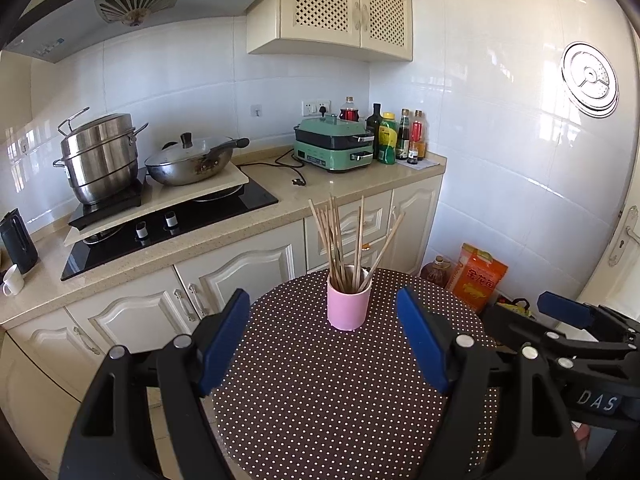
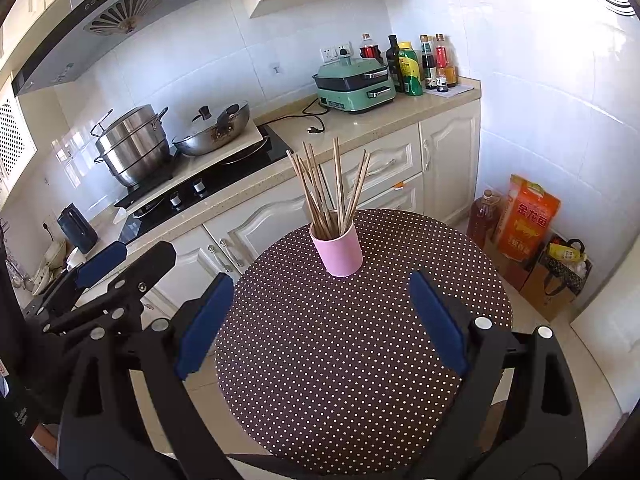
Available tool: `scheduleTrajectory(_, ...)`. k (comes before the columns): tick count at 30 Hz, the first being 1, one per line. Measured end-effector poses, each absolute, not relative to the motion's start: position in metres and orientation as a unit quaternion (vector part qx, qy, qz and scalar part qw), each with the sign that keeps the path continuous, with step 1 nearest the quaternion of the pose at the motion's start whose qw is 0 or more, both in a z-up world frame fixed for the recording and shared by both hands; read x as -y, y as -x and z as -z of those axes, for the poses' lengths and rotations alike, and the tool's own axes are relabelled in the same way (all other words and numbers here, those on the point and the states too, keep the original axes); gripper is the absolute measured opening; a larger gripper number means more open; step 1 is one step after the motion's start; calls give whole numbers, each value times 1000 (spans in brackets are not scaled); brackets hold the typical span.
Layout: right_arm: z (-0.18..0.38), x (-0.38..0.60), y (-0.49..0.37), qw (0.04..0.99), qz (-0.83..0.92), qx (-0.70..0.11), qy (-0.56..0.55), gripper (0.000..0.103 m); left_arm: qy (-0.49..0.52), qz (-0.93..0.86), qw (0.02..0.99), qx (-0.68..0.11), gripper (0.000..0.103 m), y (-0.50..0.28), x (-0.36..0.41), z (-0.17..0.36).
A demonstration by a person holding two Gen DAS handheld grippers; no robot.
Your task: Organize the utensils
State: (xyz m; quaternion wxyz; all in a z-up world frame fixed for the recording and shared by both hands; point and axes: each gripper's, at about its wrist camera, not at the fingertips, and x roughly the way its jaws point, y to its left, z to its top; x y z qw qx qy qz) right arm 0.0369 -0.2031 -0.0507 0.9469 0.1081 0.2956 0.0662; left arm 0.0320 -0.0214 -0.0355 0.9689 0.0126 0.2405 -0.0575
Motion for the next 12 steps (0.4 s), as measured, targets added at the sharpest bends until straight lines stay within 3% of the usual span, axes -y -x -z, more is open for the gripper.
scheduleTrajectory(12,51,204,-36,947,-65,-297,-108,88,-11,59,968,-244,75,-33,22,37)
